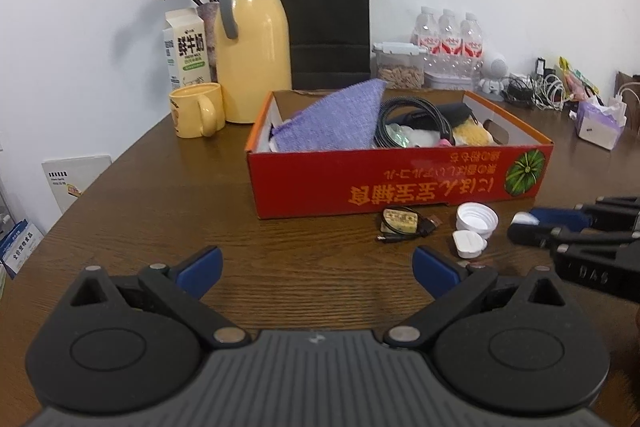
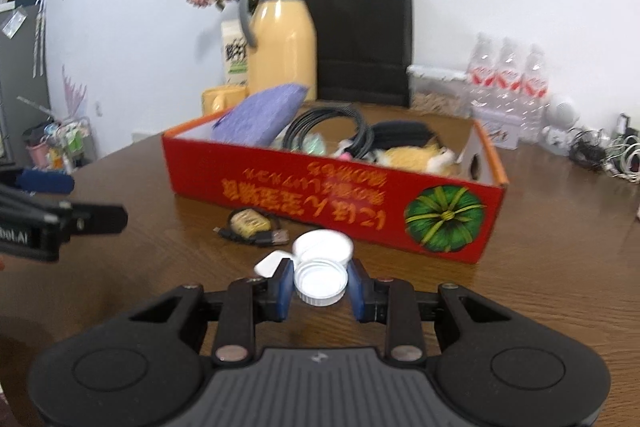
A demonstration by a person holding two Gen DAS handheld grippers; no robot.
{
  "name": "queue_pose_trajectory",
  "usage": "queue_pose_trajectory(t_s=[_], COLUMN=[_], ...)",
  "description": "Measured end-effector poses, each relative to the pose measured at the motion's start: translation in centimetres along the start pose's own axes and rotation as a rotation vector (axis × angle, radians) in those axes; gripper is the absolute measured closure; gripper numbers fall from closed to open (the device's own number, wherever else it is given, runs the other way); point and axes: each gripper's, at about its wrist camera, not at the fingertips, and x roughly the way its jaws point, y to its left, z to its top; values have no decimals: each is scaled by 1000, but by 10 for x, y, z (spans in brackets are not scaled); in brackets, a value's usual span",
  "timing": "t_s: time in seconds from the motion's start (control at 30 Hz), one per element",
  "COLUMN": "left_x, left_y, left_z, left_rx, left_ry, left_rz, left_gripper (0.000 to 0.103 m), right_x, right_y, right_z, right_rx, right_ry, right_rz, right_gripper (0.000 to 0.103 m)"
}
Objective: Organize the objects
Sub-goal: 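Grasp a white cap with the right gripper while the left grasps the clear plastic strip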
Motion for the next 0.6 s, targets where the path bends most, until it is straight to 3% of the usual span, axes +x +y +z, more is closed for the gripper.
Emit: queue_pose_trajectory(t_s=[0.33, 0.6], left_x=[12, 24], left_y=[-26, -44], left_z=[-3, -5], left_rx=[31, 45], left_ry=[52, 100], left_rz=[-52, -84], left_gripper=[0, 0], right_x=[-12, -17], right_y=[-38, -47], right_z=[-4, -6], right_rx=[51, 59], right_ry=[-38, -62], right_rz=[-79, -86], right_gripper=[76, 76])
